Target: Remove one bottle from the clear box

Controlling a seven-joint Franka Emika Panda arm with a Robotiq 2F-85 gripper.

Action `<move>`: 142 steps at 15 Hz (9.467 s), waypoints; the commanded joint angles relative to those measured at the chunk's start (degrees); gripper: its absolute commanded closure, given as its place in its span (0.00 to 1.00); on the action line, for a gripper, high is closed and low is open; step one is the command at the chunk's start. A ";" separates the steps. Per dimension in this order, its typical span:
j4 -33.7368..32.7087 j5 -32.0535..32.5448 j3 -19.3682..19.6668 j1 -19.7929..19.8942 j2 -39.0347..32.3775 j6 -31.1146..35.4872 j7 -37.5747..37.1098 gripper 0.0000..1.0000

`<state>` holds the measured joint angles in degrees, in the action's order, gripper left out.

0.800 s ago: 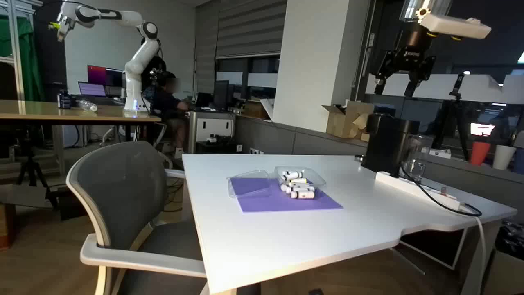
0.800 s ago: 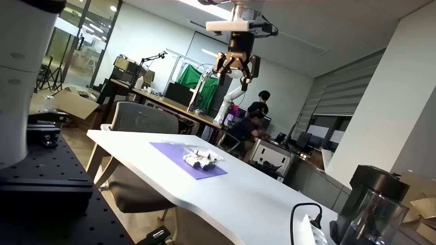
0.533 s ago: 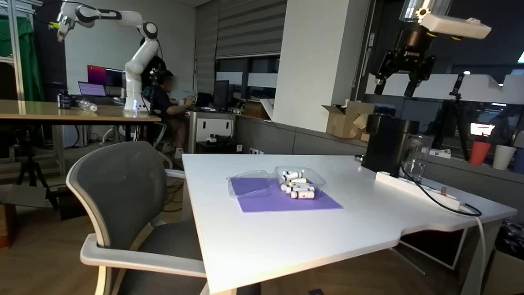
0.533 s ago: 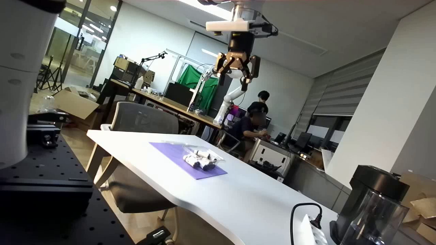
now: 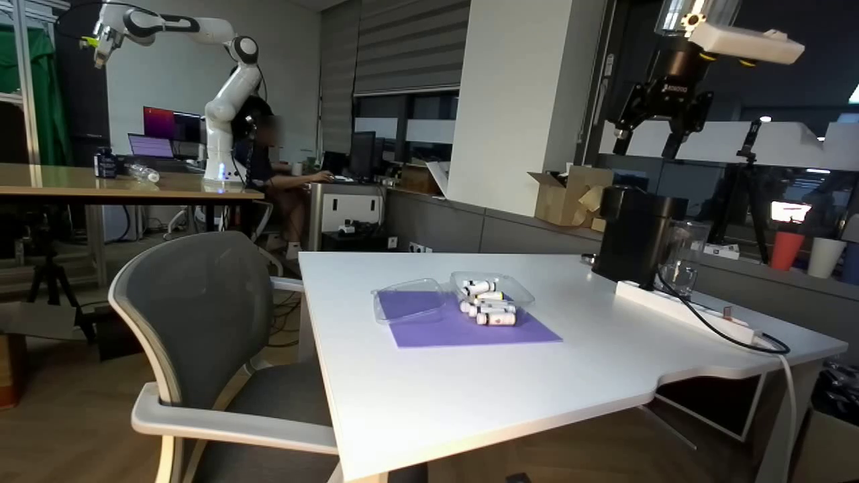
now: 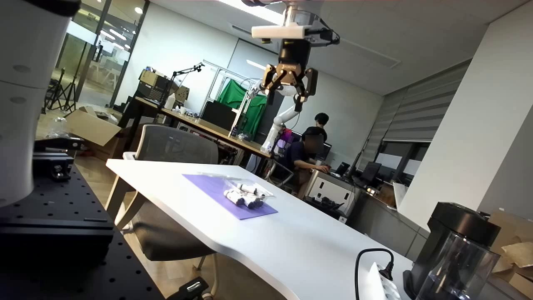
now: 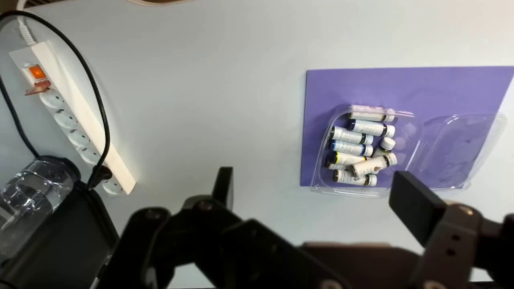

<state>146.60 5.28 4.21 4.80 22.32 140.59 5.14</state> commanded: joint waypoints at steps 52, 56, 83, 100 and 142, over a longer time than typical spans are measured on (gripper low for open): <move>-46.94 22.78 -4.05 -13.34 -66.81 8.52 37.87 0.00; -46.95 21.54 -5.24 -12.45 -67.43 7.76 37.96 0.00; -47.00 12.10 -11.79 -4.83 -69.18 13.81 40.14 0.69; -51.32 8.05 -13.78 -0.90 -69.20 1.04 55.93 0.25; -77.18 -2.42 3.20 6.76 -83.05 -7.21 -0.68 0.93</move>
<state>73.34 4.20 5.99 12.40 -58.97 136.77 11.93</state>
